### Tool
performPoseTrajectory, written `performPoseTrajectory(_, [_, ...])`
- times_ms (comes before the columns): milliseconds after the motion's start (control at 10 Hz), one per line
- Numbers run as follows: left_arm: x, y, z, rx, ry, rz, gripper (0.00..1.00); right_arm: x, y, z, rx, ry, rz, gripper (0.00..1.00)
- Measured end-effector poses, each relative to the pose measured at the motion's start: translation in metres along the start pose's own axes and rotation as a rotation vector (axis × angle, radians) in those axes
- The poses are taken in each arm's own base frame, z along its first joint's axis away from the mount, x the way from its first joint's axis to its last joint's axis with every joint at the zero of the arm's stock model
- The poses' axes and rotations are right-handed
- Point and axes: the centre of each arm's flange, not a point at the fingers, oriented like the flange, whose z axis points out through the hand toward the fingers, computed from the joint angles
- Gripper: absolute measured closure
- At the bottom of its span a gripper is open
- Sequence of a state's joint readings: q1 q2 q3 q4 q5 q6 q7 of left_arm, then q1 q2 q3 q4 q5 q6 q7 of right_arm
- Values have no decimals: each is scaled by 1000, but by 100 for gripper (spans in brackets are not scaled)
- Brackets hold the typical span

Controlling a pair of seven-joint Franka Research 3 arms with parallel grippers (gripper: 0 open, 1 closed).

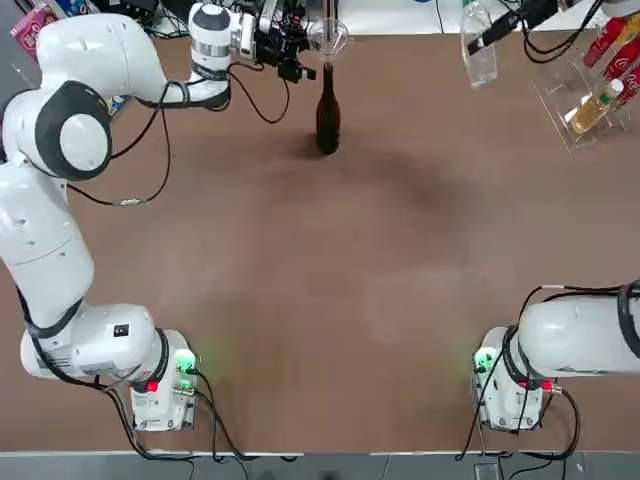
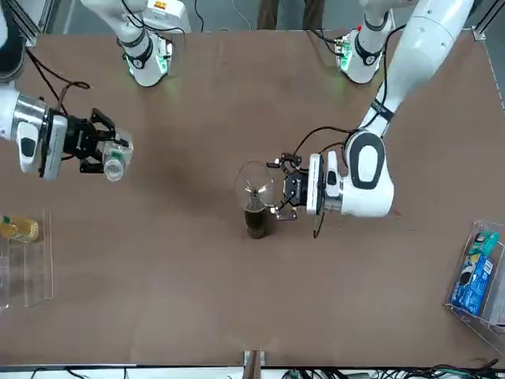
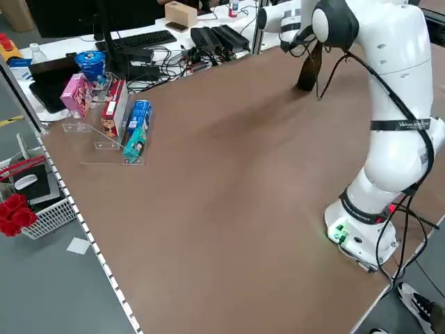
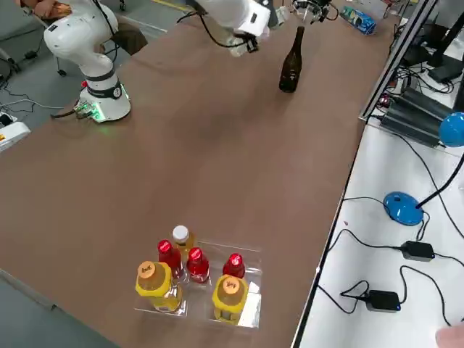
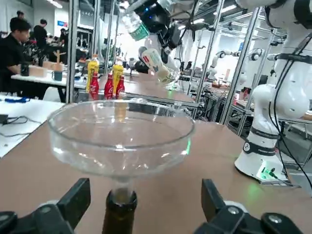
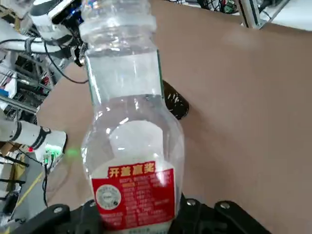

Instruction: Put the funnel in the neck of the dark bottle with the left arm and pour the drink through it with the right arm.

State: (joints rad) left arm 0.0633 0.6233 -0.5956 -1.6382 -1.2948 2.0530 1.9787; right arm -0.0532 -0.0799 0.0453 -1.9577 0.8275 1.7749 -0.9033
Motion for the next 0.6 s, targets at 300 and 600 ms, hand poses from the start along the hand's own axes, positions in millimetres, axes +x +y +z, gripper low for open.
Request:
performPoseTrajectory(300, [-4,-2,6,-8,10,82,0,36,-91,34,-112,-40,104,57])
performPoseTrajectory(600, [-4,-5,17,-15,30,104,1,47,-134,62,-174,-71,180,57])
